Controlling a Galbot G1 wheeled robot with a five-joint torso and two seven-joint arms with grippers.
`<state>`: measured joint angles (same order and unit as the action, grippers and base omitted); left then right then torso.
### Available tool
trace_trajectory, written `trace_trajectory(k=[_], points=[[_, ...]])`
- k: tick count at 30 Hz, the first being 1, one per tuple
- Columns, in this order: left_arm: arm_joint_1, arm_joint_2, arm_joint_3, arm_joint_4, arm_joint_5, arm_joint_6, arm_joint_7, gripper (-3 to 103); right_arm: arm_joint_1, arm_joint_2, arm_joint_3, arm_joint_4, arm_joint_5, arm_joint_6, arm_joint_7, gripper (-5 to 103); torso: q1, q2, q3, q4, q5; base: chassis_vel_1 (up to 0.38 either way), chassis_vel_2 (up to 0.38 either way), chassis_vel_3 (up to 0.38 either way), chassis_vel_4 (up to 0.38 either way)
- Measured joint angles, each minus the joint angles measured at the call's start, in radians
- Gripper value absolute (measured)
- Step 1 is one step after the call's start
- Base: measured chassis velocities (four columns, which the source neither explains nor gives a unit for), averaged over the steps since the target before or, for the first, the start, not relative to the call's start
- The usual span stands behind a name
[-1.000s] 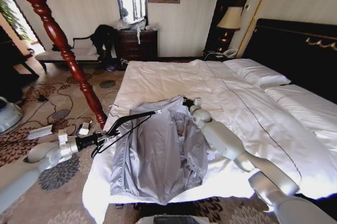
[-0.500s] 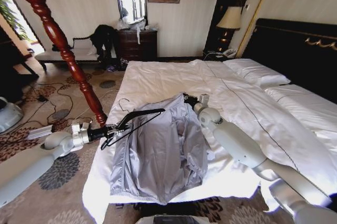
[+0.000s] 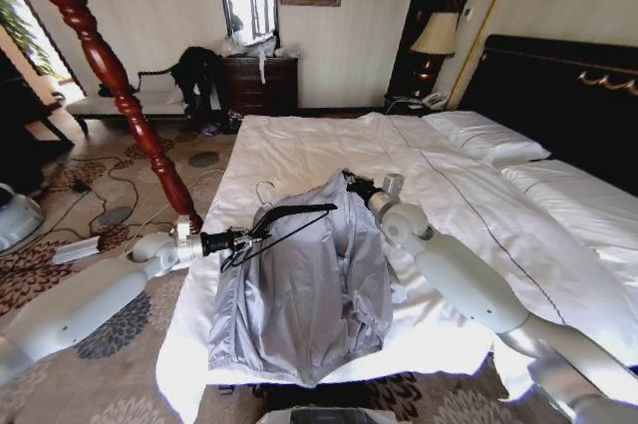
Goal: Pick up the clothes from the bed and hang them on the clothes hanger.
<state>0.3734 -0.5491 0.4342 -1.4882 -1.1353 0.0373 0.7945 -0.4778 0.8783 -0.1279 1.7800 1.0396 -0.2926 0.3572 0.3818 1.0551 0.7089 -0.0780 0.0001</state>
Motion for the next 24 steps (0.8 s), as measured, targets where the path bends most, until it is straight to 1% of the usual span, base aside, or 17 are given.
trace_trajectory(k=[6, 11, 14, 24], points=[[-0.082, -0.060, 0.076, 0.058, 0.014, -0.001, -0.025, 16, -0.019, -0.016, 0.018, 0.047, 0.016, -0.004, 0.009, 0, 0.000, 0.000, 0.000, -0.0001, -0.0001, 0.000, 0.000, 0.000, 0.000], [-0.117, -0.086, 0.119, 0.081, 0.014, -0.001, -0.030, 16, -0.024, -0.027, 0.020, 0.072, 0.033, -0.009, 0.019, 0, 0.000, 0.000, 0.000, 0.0000, -0.0002, 0.000, 0.000, 0.000, 0.000], [-0.125, -0.092, 0.131, 0.082, 0.015, 0.001, -0.030, 16, -0.025, -0.029, 0.021, 0.077, 0.036, -0.010, 0.021, 0, 0.000, 0.000, 0.000, 0.0001, 0.0000, 0.000, 0.000, 0.000, 0.000], [-0.170, -0.148, 0.195, 0.133, 0.013, 0.006, -0.034, 16, -0.027, -0.030, 0.021, 0.097, 0.053, -0.013, 0.028, 0, 0.000, 0.000, 0.000, 0.0002, -0.0001, 0.000, 0.000, 0.000, 0.000]])
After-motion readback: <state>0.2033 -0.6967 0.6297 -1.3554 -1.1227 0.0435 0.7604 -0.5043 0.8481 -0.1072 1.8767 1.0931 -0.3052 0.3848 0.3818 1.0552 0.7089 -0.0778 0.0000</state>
